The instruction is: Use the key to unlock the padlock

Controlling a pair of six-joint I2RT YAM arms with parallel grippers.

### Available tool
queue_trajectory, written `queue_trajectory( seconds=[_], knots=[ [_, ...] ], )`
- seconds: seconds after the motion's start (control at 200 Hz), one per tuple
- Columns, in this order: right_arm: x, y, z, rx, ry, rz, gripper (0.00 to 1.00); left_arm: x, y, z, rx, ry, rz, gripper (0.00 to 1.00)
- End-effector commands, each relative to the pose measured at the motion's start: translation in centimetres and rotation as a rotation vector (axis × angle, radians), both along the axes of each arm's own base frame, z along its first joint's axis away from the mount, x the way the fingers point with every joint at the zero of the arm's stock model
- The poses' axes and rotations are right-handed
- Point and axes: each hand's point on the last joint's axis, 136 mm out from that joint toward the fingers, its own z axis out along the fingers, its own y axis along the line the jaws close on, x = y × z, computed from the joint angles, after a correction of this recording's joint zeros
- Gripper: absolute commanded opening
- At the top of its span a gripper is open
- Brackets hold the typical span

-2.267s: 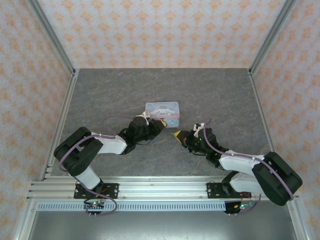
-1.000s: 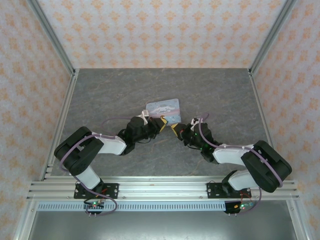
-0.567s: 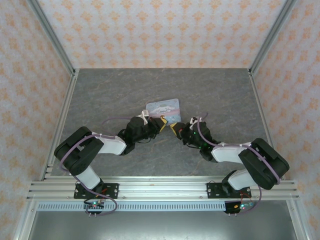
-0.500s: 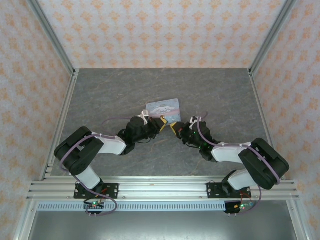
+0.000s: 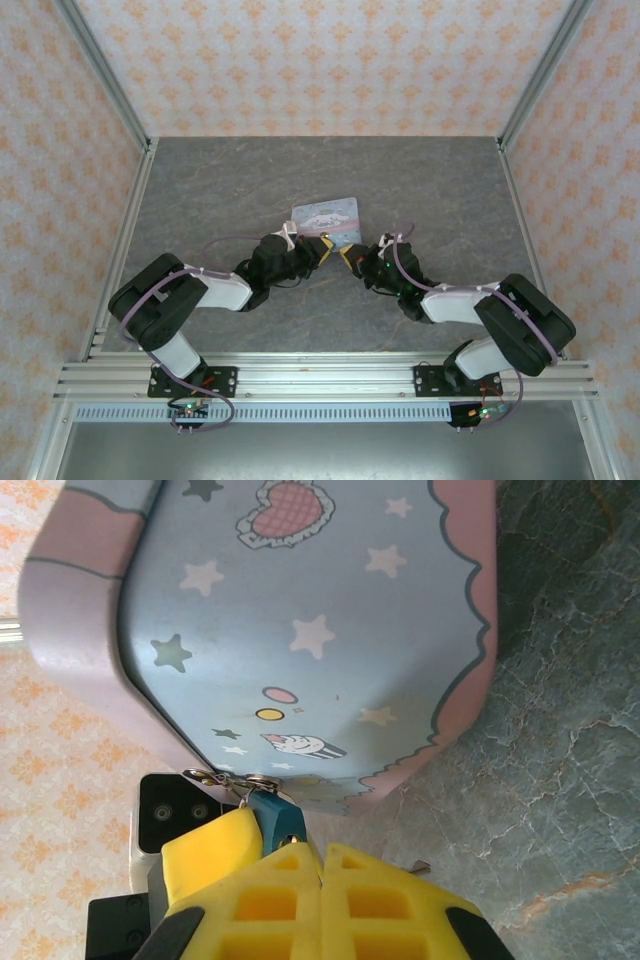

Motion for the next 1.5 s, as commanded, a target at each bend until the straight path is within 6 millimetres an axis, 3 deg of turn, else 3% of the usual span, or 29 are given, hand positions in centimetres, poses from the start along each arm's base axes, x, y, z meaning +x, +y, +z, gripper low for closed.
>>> queue_trajectory(
  seconds=[0.0,1.261,1.496],
  knots=[
    [0.5,0.2,1.1,0.028,-0.036,-0.021,0.00,0.3,0.1,1.0,-0.032,-0.028,0.005,0.00],
    [1.2,2.0,3.1,0.056,-0.064,0.024,0.00,0.4,-0.1,0.9,-0.029,-0.024,0.003,0.00],
    [1.0,2.1,2.6,0.047,-0.053,0.029,0.00,0.5,-0.1,0.9,-0.032,-0.024,0.009,0.00]
  ],
)
